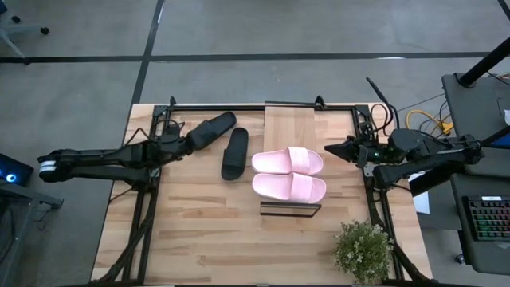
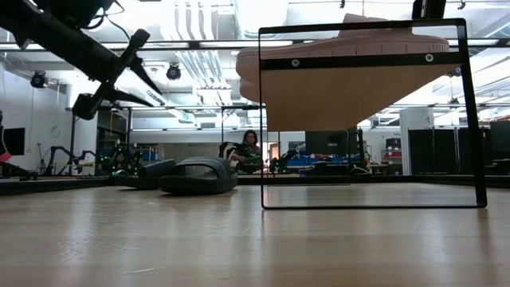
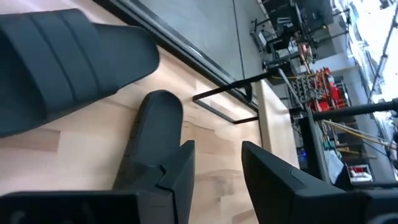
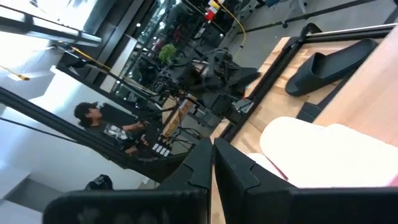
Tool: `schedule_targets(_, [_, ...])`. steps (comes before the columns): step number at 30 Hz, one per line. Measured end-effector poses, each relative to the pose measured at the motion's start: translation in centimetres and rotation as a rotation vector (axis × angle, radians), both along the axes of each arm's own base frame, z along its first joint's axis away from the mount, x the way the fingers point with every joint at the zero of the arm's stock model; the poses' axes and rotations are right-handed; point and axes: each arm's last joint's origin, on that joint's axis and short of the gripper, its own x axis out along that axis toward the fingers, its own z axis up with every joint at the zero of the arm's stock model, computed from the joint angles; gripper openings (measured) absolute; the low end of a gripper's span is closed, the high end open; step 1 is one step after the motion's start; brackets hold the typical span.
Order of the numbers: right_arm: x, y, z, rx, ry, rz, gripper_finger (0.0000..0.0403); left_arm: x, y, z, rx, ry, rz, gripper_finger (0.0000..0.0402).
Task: Pick and place slides into the shelf
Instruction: Put the left black slipper on the shelf
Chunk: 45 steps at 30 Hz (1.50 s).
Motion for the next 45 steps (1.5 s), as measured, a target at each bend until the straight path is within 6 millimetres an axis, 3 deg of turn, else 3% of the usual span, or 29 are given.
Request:
schedule_targets(8, [0.0,0.1,0.6,0.004,-0.064,0.016,0.0009,-0.7,0.0,-2.1,-0.068,0.1,0.061,0.0116])
schedule_targets(24, [0.2,0.1,1.0,0.024,-0.102,0.026,0.0009,-1.5,0.7,-4.0,-0.096,0.218,0.13,0.0116])
schedule_targets(34, [0.5,0.2,1.0,0.035,-0.107,0.046,0.0009,-2.1,1.0,-7.0,-0.135,0.092,0.119,0.0116])
schedule_targets(45, [1.0,0.4,1.0,0.047,-0.113,0.056,0.0009,-3.0,1.7,-7.7,-0.144,0.062,0.173,0.0116])
